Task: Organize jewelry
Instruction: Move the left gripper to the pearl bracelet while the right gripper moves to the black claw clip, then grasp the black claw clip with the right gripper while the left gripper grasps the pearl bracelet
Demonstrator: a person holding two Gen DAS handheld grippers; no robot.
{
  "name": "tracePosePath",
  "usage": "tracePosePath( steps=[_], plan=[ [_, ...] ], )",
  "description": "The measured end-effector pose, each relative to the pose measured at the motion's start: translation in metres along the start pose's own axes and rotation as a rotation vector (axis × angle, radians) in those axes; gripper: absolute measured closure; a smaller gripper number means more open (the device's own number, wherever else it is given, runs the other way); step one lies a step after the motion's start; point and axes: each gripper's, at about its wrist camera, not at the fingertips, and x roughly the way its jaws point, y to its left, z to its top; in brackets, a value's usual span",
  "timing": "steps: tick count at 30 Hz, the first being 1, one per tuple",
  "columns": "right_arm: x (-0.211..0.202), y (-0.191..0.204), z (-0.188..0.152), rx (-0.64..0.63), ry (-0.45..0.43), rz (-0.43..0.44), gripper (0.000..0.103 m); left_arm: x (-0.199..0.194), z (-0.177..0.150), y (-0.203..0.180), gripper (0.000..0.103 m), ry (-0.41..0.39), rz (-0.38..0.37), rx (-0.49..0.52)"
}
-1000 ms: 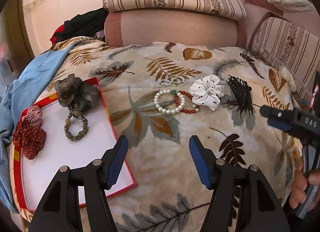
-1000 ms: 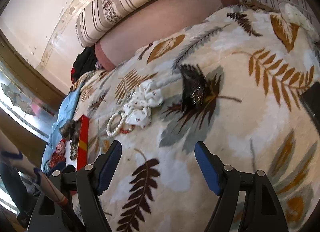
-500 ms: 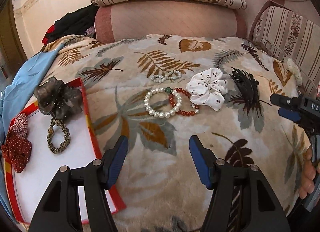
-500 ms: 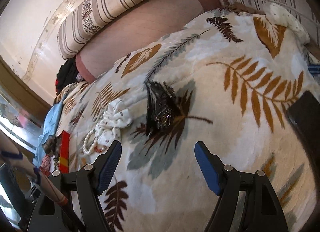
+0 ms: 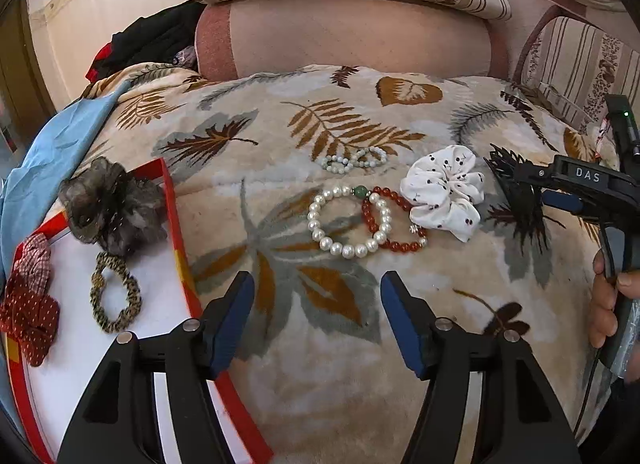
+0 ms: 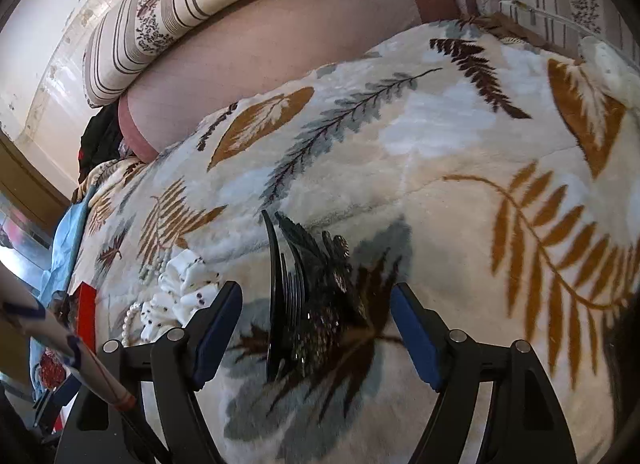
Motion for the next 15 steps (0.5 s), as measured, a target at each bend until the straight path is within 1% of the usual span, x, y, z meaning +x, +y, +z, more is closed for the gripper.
tracePosePath(
  steps=[2,4,5,6,7,8,9,10,11,13,15],
  plan=[
    [0.007,-0.002,-0.001,0.003,0.015,-0.005,0.022,0.007,0.005,-0.003,0.035,0.004,-0.002,0.012],
    [0.011,-0.003,-0.001,-0.003,0.018,-0.008,0.023,0.017,0.012,-0.008,0.028,0.014,-0.014,0.029],
    [0.011,-0.002,-0.001,-0.016,0.017,-0.017,0.028,0.023,0.015,-0.012,0.026,0.020,-0.009,0.043],
    [0.011,-0.001,0.000,-0.027,0.016,-0.027,0.040,0.031,0.020,-0.017,0.026,0.023,0.012,0.062],
    [0.010,-0.002,0.000,-0.036,0.010,-0.036,0.048,0.036,0.023,-0.020,0.026,0.025,0.016,0.074],
    [0.010,-0.003,0.000,-0.030,0.013,-0.024,0.057,0.044,0.025,-0.022,0.026,0.034,0.014,0.087],
    [0.011,-0.005,0.000,-0.023,0.020,-0.011,0.061,0.050,0.027,-0.023,0.026,0.043,0.024,0.095],
    [0.011,-0.006,0.000,-0.018,0.022,-0.005,0.061,0.057,0.028,-0.024,0.026,0.056,0.042,0.104],
    [0.009,-0.007,-0.001,-0.019,0.015,-0.008,0.062,0.063,0.029,-0.025,0.026,0.071,0.038,0.107],
    [0.008,-0.008,-0.001,-0.013,0.019,-0.006,0.062,0.066,0.031,-0.024,0.029,0.069,0.038,0.093],
    [0.009,-0.010,0.000,0.001,0.027,0.007,0.061,0.068,0.032,-0.027,0.034,0.069,0.047,0.092]
  ],
)
